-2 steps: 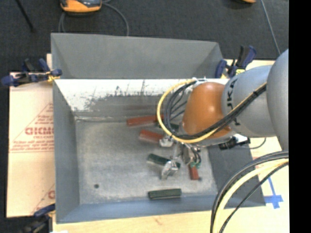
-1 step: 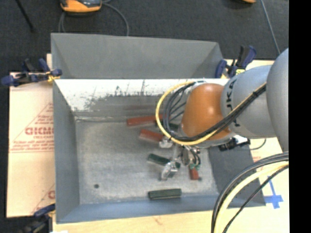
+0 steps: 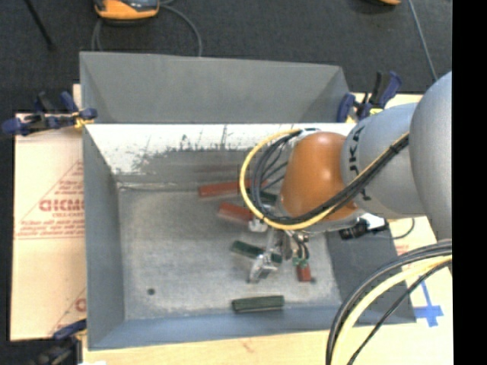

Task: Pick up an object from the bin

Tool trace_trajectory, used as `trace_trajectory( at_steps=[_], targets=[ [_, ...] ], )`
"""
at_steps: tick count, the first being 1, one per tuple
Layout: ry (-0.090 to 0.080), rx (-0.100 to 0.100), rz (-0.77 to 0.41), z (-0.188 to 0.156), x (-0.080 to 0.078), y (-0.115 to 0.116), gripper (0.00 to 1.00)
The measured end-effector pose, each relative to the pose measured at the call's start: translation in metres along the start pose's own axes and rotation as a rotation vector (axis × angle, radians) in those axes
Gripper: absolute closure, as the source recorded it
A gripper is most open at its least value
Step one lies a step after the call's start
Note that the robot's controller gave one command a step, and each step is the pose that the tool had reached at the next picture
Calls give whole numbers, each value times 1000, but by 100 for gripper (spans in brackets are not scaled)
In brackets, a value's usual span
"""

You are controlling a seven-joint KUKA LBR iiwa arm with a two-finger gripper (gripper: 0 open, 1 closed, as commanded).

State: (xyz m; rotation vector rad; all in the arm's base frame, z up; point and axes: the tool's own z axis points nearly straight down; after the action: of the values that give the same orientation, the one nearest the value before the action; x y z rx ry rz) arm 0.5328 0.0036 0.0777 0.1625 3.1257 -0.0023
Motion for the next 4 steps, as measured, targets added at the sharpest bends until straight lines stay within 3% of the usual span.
trace_trajectory(
  at_steps=[1,2,4],
  targets=[
    [4,-1,-28,-2,-2,-4,0],
    [12,0,-4,-5,-2,-2,100],
    [13,0,-3,-7,-1,-2,100]
  ],
)
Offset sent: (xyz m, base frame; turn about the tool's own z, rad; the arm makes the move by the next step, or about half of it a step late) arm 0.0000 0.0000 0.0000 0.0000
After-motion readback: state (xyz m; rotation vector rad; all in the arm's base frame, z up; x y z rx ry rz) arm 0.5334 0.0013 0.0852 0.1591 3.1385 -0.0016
